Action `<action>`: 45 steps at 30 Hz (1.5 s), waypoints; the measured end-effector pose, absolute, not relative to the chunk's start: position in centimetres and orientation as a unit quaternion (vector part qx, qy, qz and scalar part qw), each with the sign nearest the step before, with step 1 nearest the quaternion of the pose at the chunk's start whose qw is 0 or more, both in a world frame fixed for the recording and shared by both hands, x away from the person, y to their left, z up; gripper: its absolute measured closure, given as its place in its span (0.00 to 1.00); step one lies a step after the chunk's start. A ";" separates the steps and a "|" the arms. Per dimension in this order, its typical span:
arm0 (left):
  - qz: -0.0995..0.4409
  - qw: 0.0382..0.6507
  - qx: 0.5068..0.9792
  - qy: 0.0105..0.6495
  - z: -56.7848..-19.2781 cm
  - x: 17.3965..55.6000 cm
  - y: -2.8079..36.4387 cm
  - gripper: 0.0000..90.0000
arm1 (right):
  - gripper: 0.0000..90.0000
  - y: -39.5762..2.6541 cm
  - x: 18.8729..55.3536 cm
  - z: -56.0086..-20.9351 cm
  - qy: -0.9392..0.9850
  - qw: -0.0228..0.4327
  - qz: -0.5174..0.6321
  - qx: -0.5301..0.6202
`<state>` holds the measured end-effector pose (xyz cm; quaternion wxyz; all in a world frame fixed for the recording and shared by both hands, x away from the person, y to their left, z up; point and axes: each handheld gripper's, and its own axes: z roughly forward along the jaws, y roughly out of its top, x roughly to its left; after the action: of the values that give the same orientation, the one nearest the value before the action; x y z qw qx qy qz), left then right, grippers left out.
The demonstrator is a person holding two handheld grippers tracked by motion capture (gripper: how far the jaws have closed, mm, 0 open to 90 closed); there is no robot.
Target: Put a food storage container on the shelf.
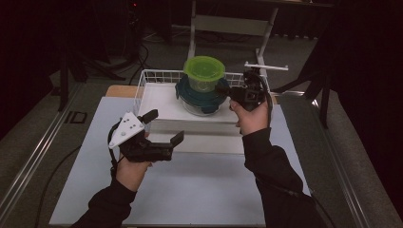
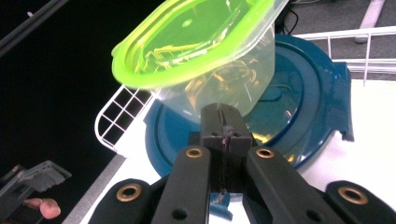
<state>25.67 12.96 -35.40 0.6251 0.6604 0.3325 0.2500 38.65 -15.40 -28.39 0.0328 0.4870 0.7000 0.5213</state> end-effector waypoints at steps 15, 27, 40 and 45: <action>0.232 0.628 0.695 0.263 -35.7 25.3 12.4 0.00 | 0.27 -16.0 33.2 -29.6 0.725 0.070 0.566 0.386; 0.204 0.638 0.703 0.238 -36.3 24.3 11.7 0.00 | 0.16 -17.3 29.3 -33.6 0.741 0.120 0.575 0.326; 0.183 0.620 0.731 0.218 -40.2 22.3 11.2 0.00 | 0.17 -18.1 26.0 -39.5 0.758 0.136 0.555 0.315; 0.165 0.613 0.739 0.222 -42.0 22.1 11.1 0.00 | 0.17 -18.5 25.7 -41.2 0.759 0.136 0.551 0.320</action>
<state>22.05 11.14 -42.05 0.6135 0.7395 0.2224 0.1653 25.73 -18.53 -41.21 0.1356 0.3197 0.7585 0.5514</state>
